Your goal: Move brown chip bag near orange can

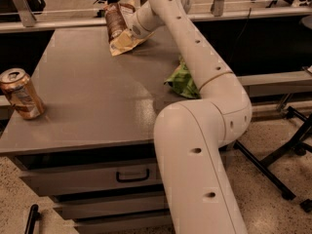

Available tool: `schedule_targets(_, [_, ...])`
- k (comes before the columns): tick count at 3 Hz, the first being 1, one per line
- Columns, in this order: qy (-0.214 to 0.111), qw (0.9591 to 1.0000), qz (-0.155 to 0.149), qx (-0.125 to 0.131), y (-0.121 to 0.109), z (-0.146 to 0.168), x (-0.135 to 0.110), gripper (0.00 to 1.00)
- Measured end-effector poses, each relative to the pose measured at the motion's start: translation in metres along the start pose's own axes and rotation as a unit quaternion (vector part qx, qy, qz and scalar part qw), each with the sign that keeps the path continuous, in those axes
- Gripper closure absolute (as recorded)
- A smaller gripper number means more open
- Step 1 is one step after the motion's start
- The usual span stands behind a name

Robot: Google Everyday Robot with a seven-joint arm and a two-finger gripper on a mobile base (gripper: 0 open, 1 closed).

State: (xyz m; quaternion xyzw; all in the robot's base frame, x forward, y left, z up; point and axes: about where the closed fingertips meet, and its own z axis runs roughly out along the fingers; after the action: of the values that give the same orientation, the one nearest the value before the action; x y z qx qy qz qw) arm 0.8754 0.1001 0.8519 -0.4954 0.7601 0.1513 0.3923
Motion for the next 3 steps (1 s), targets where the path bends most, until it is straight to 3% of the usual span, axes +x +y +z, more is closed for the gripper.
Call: schedule_targets(3, [-0.010,0.9999,0.005,-0.005,0.0009,0.0022,-0.0009,1.00])
